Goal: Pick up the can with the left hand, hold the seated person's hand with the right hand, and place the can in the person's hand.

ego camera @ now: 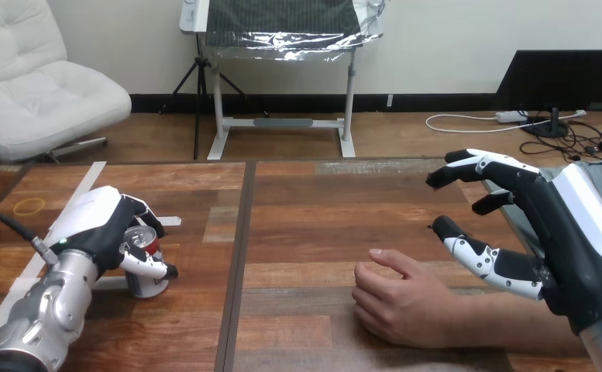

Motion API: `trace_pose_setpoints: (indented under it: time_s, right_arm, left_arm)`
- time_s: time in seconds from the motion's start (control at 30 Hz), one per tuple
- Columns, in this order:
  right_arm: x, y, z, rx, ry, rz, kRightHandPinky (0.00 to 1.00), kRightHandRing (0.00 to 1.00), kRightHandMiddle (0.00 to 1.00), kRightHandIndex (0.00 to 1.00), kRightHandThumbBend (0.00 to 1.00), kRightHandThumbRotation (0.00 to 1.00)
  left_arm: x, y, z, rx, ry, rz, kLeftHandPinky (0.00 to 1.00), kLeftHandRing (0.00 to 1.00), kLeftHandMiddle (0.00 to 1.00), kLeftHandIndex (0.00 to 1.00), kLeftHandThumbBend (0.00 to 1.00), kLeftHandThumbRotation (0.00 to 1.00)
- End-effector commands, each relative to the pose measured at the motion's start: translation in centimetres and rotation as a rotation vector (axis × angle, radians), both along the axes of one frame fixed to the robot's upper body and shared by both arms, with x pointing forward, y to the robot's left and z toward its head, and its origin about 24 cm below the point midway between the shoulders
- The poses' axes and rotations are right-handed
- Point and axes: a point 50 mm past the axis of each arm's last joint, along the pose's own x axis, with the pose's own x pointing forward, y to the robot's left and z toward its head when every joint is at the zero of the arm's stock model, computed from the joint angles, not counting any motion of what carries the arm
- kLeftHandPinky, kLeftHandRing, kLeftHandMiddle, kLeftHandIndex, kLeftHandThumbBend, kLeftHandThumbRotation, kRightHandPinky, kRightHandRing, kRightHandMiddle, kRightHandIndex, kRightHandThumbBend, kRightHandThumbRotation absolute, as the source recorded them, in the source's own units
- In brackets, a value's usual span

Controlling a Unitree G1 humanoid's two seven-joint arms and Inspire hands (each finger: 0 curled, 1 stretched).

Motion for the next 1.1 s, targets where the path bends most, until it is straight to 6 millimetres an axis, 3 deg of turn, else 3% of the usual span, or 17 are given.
trace_pose_setpoints:
  time_s: [0.0,1.07]
  right_arm:
    - [0.2,0.2,2.4,-0.034,-0.113,0.023,0.62,0.8,0.83,0.65,0.43,0.0]
    - [0.2,0.2,2.5,-0.031,-0.107,0.024,0.62,0.79,0.82,0.64,0.45,0.0]
  left_arm:
    - [1.4,-0.7,2.3,-0.023,-0.114,-0.025,0.38,0.44,0.5,0.53,0.73,0.0]
    - [1.4,-2.1,3.5,-0.08,-0.216,-0.102,0.38,0.44,0.51,0.53,0.71,0.0]
